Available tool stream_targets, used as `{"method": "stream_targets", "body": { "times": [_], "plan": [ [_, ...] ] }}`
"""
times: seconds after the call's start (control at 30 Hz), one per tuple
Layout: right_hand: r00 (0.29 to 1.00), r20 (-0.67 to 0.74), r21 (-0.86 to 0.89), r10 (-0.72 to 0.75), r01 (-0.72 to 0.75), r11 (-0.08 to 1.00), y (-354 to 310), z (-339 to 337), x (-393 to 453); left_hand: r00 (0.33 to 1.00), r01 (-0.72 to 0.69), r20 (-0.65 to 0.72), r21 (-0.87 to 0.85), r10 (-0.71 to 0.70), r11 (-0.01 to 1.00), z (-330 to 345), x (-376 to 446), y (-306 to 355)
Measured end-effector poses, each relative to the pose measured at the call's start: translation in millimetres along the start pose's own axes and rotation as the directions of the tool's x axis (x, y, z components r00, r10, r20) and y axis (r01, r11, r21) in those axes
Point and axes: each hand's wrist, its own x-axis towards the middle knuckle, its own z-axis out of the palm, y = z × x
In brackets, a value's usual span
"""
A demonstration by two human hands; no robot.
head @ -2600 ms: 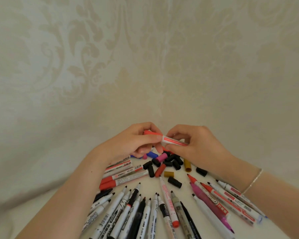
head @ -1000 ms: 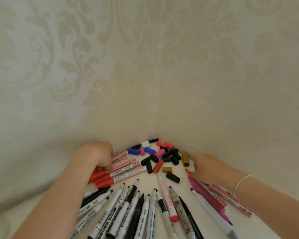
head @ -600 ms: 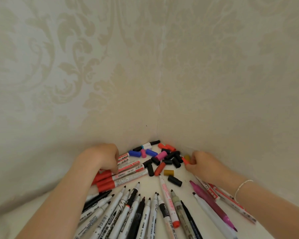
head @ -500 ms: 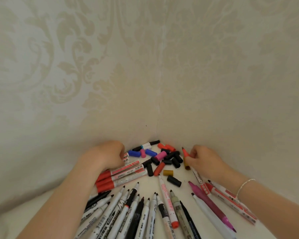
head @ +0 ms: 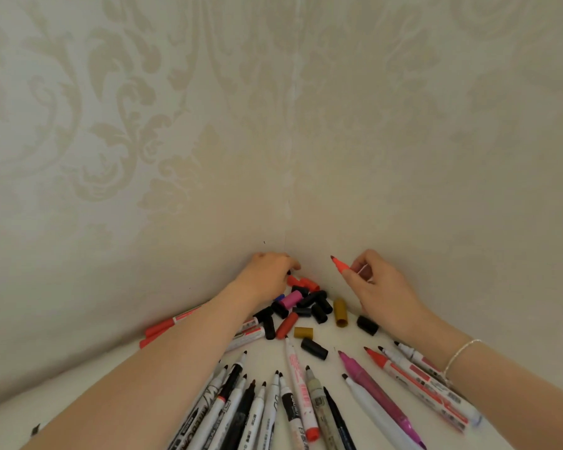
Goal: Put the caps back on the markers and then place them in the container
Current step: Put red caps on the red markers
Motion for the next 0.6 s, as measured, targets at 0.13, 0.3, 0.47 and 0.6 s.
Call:
{"method": "stream_targets", "body": {
  "times": [0.13, 0.3, 0.47, 0.6],
  "plan": [
    [1.0, 0.022, -0.025, 0.01, -0.009, 1.0, 2.5, -1.8, -2.3, 0.998, -0.047, 0.056, 0.113, 0.04, 0.993, 2.2, 16.7, -1.3],
    [0.998, 0.056, -0.046, 0.028, -0.025, 0.999, 3.5, 0.4, -3.0, 0.995, -0.07, 0.083, 0.236, 0.051, 0.969, 7.5, 19.1, 7.0],
    [0.998, 0.066, -0.012, 0.025, -0.024, 1.0, 2.5, 0.3, -6.3, 0.998, -0.04, -0.036, 0.345, 0.056, 0.938, 6.7, 10.8, 3.1],
    [0.999, 0.037, -0.006, 0.004, -0.004, 1.0, 1.2, -2.7, -6.6, 0.955, 0.104, -0.219, -0.392, -0.202, 0.914, -19.0, -11.3, 10.9]
  ]
}}
